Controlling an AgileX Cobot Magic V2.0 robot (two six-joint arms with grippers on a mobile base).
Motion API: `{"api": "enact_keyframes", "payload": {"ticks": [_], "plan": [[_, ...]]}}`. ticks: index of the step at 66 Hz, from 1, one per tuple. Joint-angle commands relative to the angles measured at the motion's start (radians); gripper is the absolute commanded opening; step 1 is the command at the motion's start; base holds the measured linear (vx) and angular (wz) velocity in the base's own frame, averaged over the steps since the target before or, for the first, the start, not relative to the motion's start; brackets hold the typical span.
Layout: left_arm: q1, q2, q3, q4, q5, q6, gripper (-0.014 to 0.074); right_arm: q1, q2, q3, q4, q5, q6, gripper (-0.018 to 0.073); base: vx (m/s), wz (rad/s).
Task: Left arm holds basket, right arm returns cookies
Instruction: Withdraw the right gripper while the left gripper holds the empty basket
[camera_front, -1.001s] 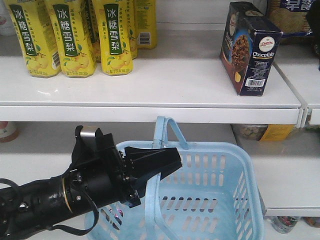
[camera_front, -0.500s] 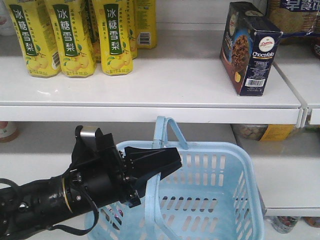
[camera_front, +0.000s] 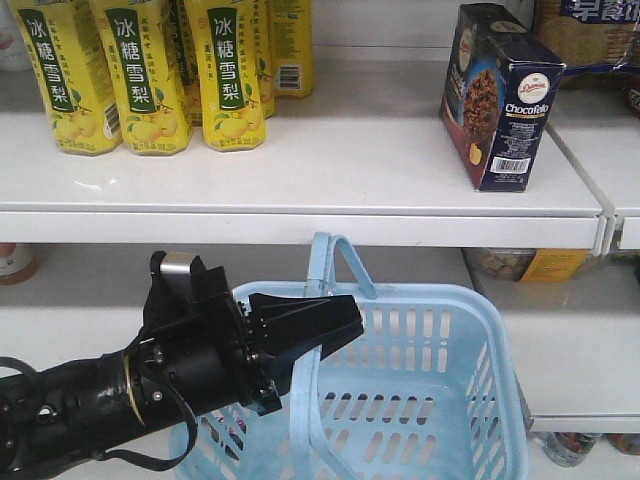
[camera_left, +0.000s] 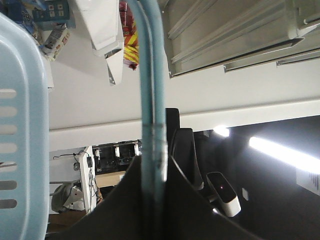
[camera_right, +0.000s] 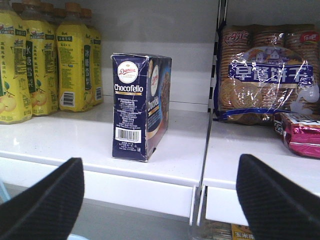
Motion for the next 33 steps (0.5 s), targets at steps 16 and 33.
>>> {"api": "enact_keyframes", "payload": {"ticks": [16,33], "plan": [[0.020,-0.032,-0.034,-0.180,-0.184,0.025,-0.0003,-0.006,0.006,-0.028,-0.028,0.008,-0.007,0.0569,0.00,0.00],[0.020,-0.032,-0.034,-0.180,-0.184,0.025,-0.0003,-0.006,0.006,-0.028,-0.028,0.008,-0.007,0.0569,0.00,0.00]]}}
